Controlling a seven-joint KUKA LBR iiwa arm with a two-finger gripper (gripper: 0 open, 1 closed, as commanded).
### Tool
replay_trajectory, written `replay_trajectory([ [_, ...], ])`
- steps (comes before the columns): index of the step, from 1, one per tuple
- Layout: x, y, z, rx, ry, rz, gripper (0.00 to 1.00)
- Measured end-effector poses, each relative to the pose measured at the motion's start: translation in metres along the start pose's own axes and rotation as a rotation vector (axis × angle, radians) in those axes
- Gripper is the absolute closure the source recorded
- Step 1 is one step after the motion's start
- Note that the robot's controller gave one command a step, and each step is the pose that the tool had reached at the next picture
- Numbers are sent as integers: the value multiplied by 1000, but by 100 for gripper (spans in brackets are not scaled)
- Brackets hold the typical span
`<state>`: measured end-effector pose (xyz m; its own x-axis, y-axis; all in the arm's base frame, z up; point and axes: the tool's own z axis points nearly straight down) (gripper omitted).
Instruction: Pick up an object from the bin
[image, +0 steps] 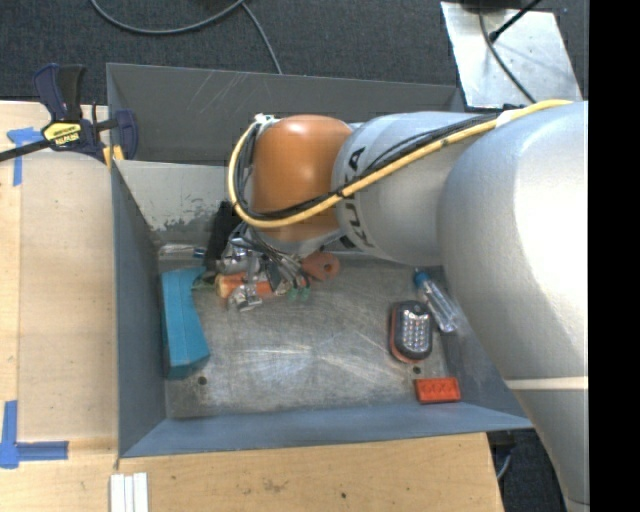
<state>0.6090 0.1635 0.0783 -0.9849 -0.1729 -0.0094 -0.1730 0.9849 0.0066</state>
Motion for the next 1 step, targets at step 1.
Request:
replay_trajectory([
  [1,-4,32,-142,4,7,-349,100],
])
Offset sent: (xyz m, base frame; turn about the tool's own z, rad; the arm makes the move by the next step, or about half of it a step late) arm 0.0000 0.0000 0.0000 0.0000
